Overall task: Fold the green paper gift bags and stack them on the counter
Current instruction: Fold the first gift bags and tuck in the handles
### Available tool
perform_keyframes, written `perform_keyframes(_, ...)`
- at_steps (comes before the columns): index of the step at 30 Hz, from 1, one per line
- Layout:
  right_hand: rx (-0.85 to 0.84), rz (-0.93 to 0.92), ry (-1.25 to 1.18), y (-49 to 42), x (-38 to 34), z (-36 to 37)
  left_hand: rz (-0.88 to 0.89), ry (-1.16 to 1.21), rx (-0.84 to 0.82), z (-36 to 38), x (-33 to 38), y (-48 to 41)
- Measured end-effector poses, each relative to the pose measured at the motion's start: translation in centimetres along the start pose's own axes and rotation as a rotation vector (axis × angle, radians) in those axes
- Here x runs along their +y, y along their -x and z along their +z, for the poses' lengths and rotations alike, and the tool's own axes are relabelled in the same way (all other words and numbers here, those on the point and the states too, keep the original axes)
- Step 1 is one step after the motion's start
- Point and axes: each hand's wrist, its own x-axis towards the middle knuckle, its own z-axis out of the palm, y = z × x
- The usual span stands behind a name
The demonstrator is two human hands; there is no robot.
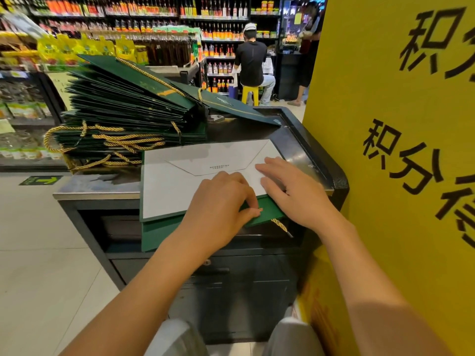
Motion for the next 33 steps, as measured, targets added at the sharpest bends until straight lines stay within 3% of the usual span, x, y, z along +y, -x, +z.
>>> perform_keyframes(4,0.002,0.002,0.005,0.1,0.5,0.1,0.034,-0.086,-0.024,0.4,0.2,-0.4)
perform_keyframes(9,-0.005,0.009,0.003,0.0,0.6,0.1,-0.008,0.209,-0.012,-0.4,-0.4,-0.2)
perform_keyframes(13,-0.008,0.007,0.004,-0.1,0.6,0.1,-0.11,0.549,0.115,-1.6,-1.3,-0.1)
perform_keyframes(16,-0.002,0.013,-0.005,-0.1,0.7,0.1,-0.127,0.607,0.177,-2.0,-2.2,-0.1)
perform_keyframes(20,0.0,0.006,0.023,-0.1,0.6,0.2,-0.094,0.632,0.101,-2.3,-3.1,0.4)
perform_keyframes(25,-0.013,0.013,0.031,0.0,0.4,0.0,-0.056,0.43,0.091,-4.1,-6.1,1.6)
perform_keyframes(30,-0.014,0.022,0.037,0.0,0.2,0.1,-0.027,0.247,-0.187,-4.8,-7.5,3.7)
perform_keyframes(33,-0.013,0.024,0.046,-0.1,0.2,0.0,0.002,0.123,-0.131,-3.4,-7.1,4.1)
